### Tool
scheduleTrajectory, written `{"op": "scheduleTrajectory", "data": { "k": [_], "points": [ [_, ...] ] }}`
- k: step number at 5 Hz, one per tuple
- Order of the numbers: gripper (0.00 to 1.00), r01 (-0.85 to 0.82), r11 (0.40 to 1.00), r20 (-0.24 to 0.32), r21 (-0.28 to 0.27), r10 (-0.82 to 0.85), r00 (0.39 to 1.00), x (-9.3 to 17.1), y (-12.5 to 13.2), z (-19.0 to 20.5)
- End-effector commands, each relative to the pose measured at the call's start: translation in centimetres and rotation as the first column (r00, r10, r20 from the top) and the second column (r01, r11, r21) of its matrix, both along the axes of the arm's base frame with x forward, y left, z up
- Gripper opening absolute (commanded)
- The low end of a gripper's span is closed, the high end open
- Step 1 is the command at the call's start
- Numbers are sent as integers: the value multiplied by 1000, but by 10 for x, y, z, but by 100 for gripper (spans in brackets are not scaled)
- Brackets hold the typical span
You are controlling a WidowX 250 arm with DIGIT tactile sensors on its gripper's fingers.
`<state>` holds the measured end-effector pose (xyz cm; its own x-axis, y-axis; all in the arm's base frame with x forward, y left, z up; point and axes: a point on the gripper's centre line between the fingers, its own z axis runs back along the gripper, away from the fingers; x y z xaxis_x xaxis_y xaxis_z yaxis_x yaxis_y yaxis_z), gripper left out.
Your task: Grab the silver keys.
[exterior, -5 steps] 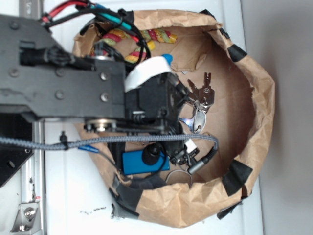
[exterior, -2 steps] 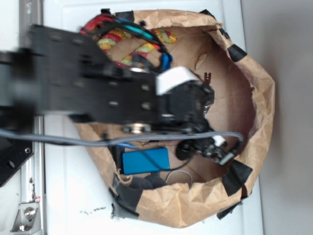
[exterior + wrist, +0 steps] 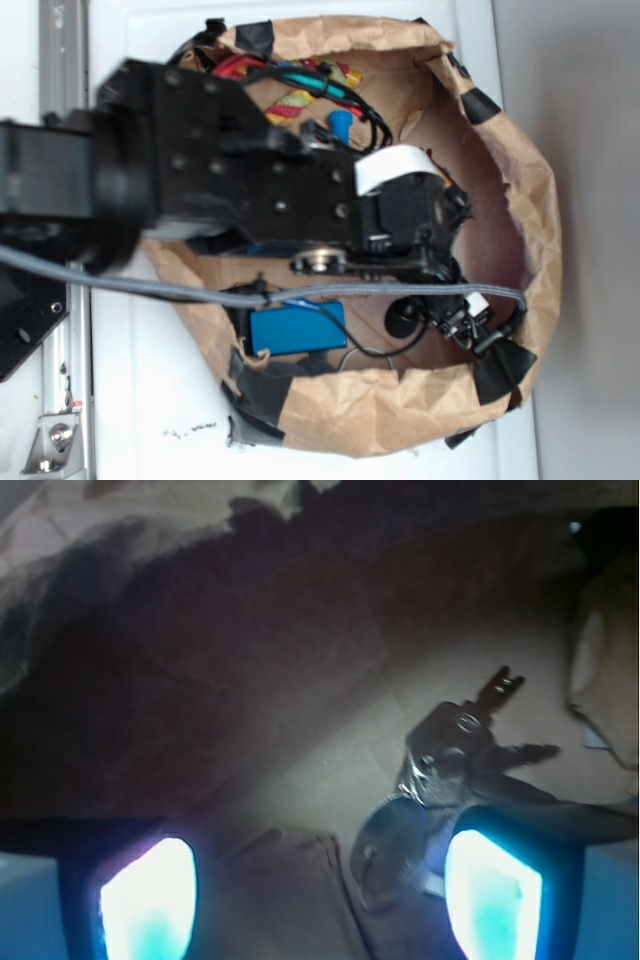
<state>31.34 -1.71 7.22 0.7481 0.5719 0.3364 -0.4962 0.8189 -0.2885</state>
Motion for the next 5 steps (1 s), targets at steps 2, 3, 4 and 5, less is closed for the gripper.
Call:
{"op": "scheduleTrajectory", "data": {
  "k": [2,3,4,5],
  "points": [
    [100,60,994,13,87,-62,998,7,0,-10],
    [0,38,996,17,75,-39,999,3,0,-14],
    [0,33,998,24,58,-34,999,0,1,-14],
    [0,27,998,31,62,-29,999,-2,2,-17]
  ]
}}
